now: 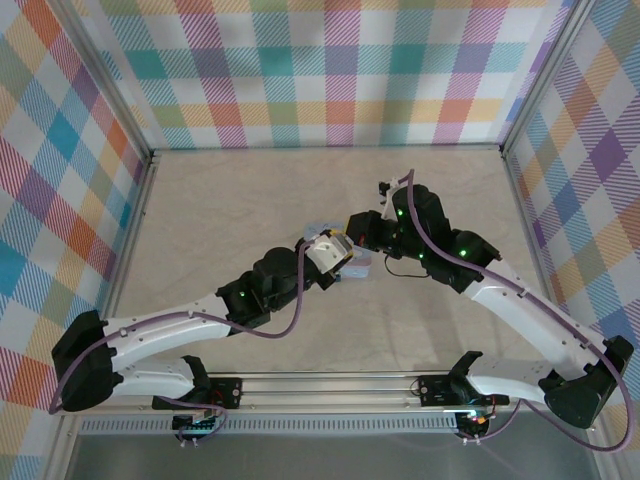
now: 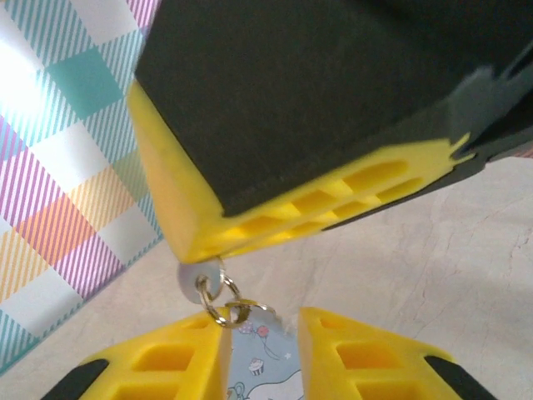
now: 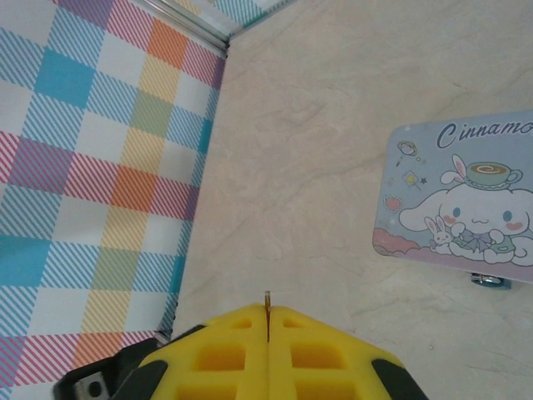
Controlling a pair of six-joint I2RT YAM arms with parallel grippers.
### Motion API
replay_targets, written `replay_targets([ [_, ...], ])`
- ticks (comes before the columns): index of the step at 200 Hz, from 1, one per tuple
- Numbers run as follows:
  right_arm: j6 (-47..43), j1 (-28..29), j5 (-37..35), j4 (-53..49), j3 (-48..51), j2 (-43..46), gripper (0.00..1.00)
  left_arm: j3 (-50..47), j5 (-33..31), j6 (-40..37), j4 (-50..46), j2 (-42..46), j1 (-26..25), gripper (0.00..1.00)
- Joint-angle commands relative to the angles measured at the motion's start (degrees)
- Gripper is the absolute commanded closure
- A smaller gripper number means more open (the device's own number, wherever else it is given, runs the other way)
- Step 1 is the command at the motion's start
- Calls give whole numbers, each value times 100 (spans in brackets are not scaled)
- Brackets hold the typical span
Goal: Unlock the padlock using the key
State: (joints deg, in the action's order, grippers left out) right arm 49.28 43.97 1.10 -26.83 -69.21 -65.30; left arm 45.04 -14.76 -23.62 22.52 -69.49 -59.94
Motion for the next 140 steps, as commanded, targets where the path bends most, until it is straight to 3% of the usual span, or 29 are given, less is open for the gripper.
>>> replay_targets([
  [1, 56, 40, 101, 126, -16, 149, 100, 248, -134, -21, 68, -89, -37, 76],
  [32, 49, 40, 67, 85, 20, 173, 100, 265, -217, -8, 75, -104, -35, 84],
  [56, 46, 37, 13, 74, 49, 210, 100, 205, -315, 95, 84, 1, -34, 69],
  [76, 32, 40, 28, 81, 61, 210, 100, 167, -318, 154, 79, 115, -33, 64],
  [140, 82, 42, 57, 73, 128, 228, 100, 312, -267, 129, 24, 169, -35, 64],
])
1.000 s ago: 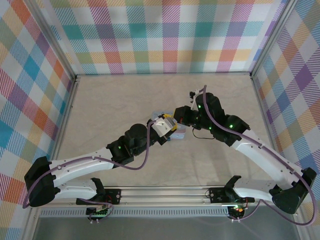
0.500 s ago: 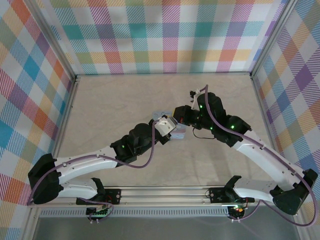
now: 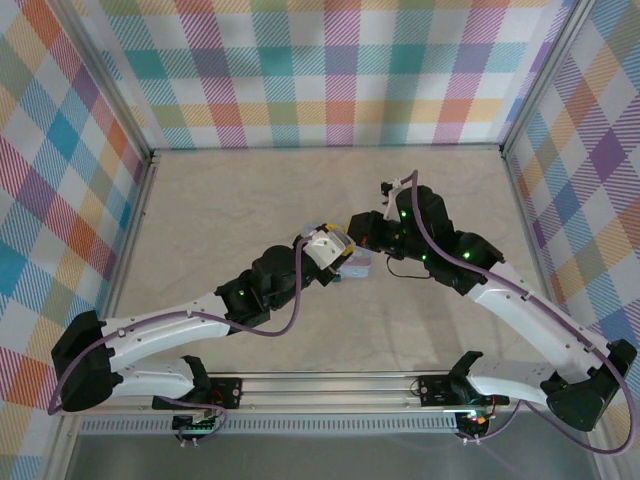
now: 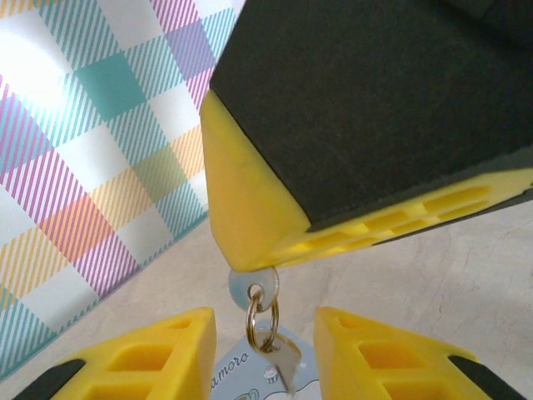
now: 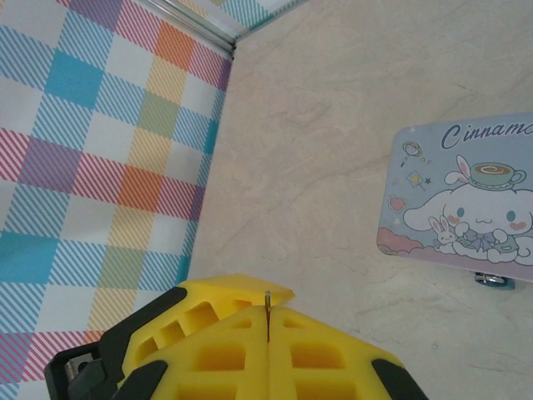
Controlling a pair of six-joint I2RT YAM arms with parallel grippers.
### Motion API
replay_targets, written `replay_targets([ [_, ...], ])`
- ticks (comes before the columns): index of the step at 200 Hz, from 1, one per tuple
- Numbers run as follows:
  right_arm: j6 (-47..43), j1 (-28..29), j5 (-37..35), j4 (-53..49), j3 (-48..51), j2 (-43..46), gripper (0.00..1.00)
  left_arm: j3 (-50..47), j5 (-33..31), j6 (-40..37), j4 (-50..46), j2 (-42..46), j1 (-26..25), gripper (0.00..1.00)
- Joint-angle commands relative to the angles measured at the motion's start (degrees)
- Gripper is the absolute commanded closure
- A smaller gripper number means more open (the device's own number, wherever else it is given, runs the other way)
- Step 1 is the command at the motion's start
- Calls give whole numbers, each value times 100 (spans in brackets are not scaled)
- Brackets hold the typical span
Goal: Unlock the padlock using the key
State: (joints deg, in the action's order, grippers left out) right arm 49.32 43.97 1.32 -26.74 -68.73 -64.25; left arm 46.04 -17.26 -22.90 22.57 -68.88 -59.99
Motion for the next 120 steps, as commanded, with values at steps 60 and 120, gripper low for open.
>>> replay_targets([
  [60, 82, 38, 79, 68, 83, 96, 100, 365, 75, 9, -67, -34, -31, 76],
  [120, 28, 49, 101, 100, 79, 149, 95, 380, 185, -33, -182, -91, -35, 99],
])
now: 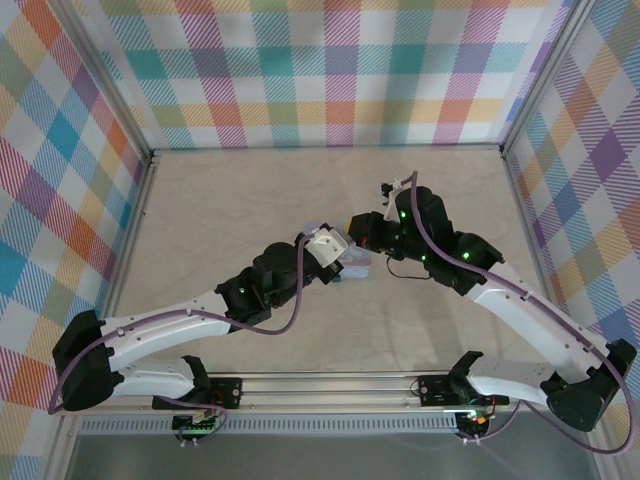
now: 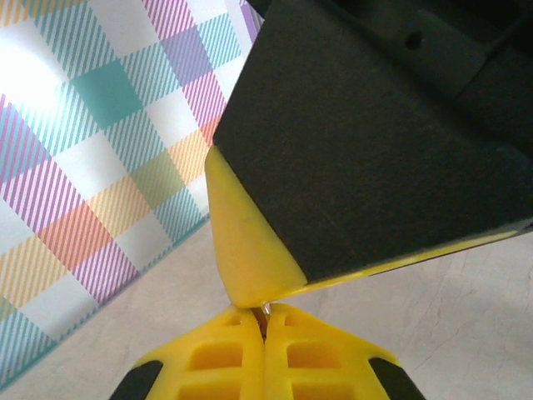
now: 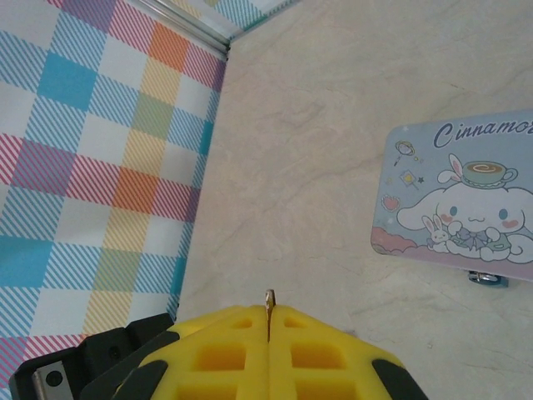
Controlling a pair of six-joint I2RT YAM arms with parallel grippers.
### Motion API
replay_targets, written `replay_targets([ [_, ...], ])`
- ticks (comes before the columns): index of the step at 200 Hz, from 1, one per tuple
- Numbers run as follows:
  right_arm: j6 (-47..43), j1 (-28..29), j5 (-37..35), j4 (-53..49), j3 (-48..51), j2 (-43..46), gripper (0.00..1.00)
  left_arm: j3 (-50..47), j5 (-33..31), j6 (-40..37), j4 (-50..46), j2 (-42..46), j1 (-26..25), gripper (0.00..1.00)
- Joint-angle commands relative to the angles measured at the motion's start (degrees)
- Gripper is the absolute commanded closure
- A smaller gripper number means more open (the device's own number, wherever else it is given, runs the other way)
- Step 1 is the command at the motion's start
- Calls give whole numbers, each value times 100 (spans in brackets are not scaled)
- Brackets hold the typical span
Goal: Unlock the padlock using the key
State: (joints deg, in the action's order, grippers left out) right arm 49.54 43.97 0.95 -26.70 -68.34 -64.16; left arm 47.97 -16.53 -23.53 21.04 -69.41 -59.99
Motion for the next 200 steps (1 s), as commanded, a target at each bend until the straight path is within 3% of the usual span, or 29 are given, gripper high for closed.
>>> replay_targets([
  [1, 4, 50, 140, 95, 35, 145, 95, 192, 114, 31, -25, -38, -28, 99],
  [18, -44, 51, 98, 138, 83, 238, 77, 134, 145, 88, -14, -1, -31, 100],
  [61, -368, 18, -297, 160, 267, 673, 57, -70, 417, 609, 57, 220, 78, 100],
  [93, -908, -89, -276, 524, 632, 981, 60, -275, 1173, 1874, 238, 434, 593, 100],
  [143, -1683, -213, 957, 1977, 1229, 1002, 63, -683, 2594, 3704, 1135, 670, 1451, 100],
  [200, -1332, -621, 1744, 3465, 1901, 1019, 63, -856, 3242, 4463, 1670, 823, 1606, 100],
])
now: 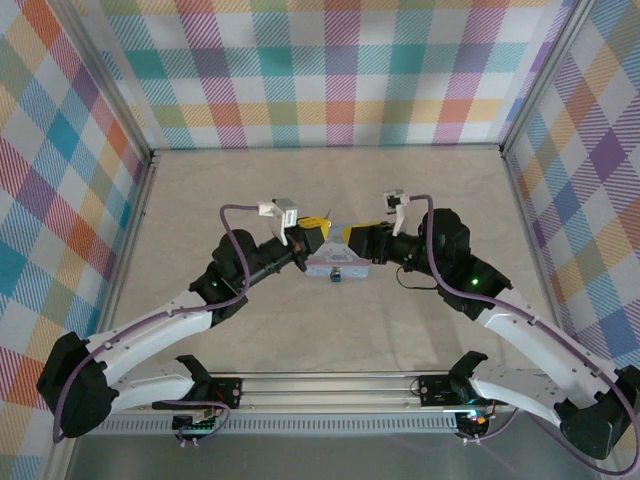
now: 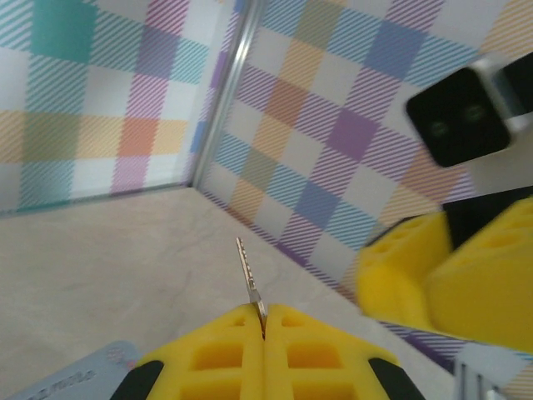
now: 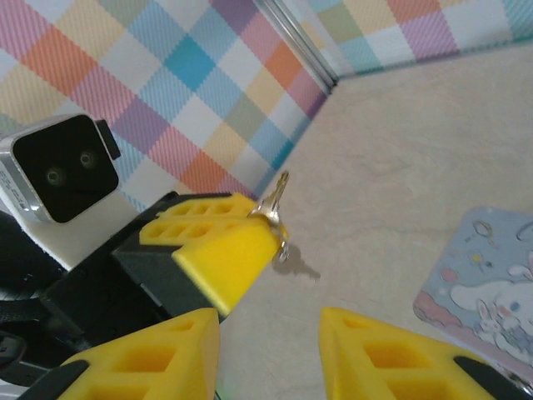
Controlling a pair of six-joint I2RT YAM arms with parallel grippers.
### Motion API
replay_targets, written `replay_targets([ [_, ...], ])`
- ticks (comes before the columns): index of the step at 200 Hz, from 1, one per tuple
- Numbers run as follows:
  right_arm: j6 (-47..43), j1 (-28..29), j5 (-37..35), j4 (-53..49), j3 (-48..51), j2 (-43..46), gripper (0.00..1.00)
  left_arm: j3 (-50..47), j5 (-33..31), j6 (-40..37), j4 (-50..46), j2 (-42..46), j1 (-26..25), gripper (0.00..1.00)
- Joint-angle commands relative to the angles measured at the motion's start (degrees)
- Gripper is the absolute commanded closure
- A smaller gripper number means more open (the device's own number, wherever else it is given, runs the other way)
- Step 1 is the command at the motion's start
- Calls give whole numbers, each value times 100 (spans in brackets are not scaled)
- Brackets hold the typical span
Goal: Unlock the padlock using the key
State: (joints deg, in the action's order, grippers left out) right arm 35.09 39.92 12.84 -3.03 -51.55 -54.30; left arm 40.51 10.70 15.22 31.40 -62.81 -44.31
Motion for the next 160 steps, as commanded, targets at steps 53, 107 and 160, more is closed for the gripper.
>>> replay_targets([
  [53, 243, -345, 667, 1234, 255, 17, 62, -57, 562, 465, 415, 211, 46, 100],
  [107, 526, -349, -4, -591, -784, -386, 65, 475, -430, -1031, -1288, 359, -241, 100],
  [160, 904, -319, 12, -1706, -1529, -1043, 67, 457, -1123, -1952, -1470, 349, -519, 100],
])
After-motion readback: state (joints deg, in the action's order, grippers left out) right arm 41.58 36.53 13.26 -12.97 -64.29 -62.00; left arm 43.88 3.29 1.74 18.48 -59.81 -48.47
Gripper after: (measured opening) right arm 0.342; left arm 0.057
